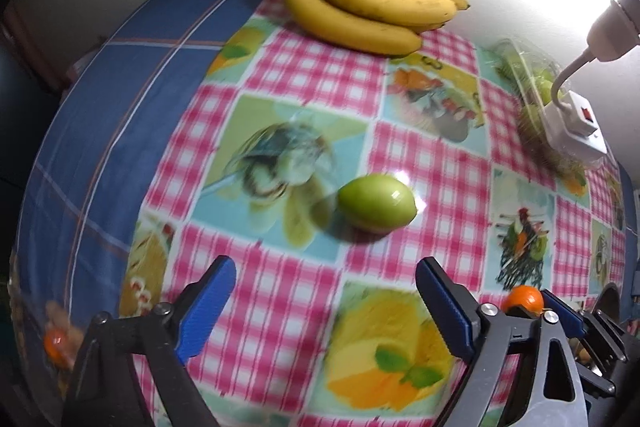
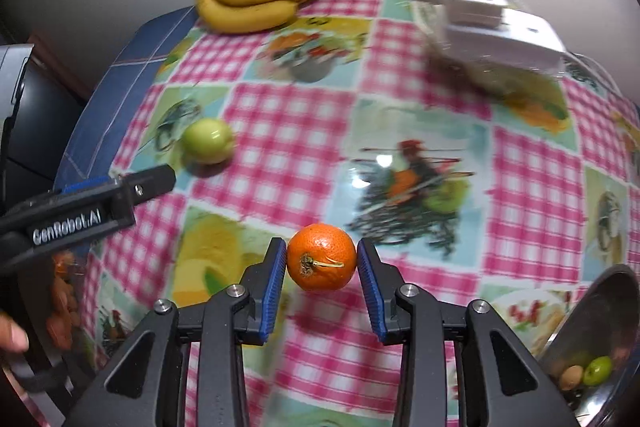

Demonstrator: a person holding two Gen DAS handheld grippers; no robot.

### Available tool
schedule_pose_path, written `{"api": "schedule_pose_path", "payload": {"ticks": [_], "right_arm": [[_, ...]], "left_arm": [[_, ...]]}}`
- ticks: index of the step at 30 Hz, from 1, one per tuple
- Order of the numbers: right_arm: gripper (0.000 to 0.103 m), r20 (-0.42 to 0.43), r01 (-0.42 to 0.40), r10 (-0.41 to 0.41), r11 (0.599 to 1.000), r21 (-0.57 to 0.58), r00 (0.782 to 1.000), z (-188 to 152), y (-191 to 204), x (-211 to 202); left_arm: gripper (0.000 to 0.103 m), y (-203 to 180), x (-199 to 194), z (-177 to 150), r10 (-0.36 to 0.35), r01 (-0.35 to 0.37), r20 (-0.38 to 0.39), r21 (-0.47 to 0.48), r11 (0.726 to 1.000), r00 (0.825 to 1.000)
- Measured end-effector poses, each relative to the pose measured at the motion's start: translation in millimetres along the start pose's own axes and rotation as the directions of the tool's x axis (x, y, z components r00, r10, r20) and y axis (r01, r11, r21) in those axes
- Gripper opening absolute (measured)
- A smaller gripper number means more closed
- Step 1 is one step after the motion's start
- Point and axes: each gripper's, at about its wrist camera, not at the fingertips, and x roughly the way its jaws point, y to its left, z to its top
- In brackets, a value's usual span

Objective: Organize fruits
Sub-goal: 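Lift the tangerine with the right gripper while the left grasps the green mango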

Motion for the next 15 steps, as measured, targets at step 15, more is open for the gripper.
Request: {"api": "schedule_pose_path", "payload": {"ticks": [15], "right_arm": [[0.038,0.0,0.018,-0.018,0.998,0.055,1.0,6.6,-45.8,-2.3]], "left_arm": [[0.081,-31.5,44.1,30.8,0.001,0.001,-0.018,0.084,0.996,1.0]]}}
